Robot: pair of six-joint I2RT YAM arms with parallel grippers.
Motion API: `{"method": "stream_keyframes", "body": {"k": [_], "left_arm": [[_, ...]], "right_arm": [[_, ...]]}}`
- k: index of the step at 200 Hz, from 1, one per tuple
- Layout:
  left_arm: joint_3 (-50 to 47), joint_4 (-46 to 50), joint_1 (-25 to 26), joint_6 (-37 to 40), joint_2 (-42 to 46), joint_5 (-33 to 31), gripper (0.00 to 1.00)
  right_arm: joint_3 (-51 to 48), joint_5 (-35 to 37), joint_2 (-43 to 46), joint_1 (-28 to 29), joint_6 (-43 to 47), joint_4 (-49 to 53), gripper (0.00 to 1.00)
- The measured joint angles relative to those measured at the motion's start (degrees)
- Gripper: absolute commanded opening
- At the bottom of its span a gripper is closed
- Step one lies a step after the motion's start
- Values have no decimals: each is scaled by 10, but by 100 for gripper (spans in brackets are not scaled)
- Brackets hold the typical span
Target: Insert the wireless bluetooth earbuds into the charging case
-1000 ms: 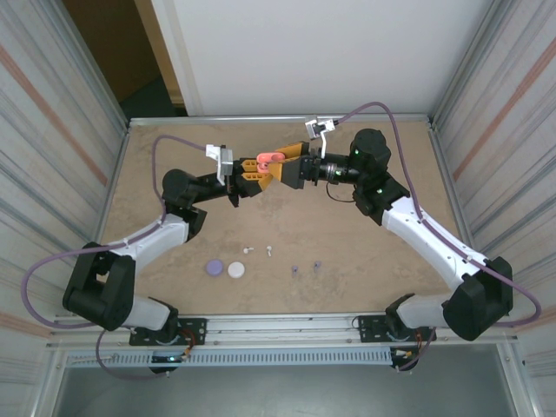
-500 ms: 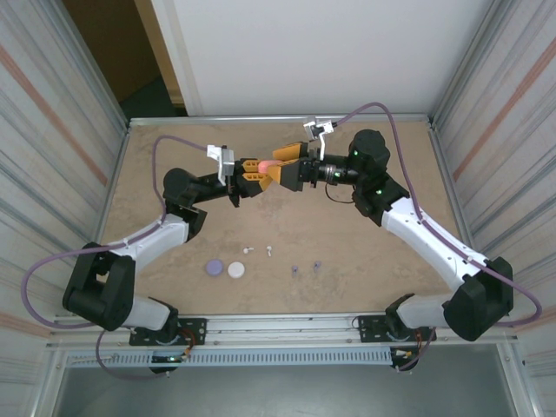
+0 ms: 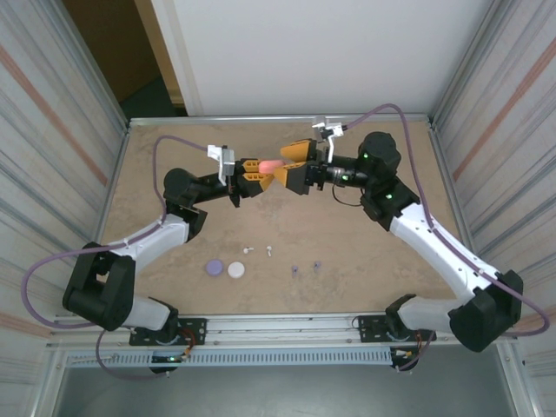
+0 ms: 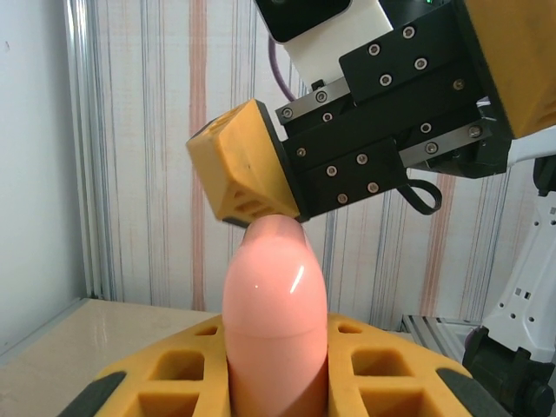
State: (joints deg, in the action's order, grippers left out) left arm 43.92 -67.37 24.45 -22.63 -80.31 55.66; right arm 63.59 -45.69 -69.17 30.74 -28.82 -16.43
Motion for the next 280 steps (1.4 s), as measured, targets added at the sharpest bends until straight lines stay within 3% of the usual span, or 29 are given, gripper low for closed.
{"method": "stream_keyframes", "body": {"k": [35,100,146,190,280], "left_arm": [[0,-15,0,-15,0,-3,0],[12,-44,0,-63,-6,-17,0],[16,-50,0,-78,-13,-17,0],[16,-64,0,-91,-21,-17,0],[18,-87,0,-103,-26,-17,0]], "right_arm": [[-59,18,54,-49,9,-4,93],[-167,23,82,-80,3,-73,95],[-178,6,67,-74,-30,-154,94],[-136,-3,15,-17,-35,-170,93],[-72,-20,-42,0,-33,-183,68]]}}
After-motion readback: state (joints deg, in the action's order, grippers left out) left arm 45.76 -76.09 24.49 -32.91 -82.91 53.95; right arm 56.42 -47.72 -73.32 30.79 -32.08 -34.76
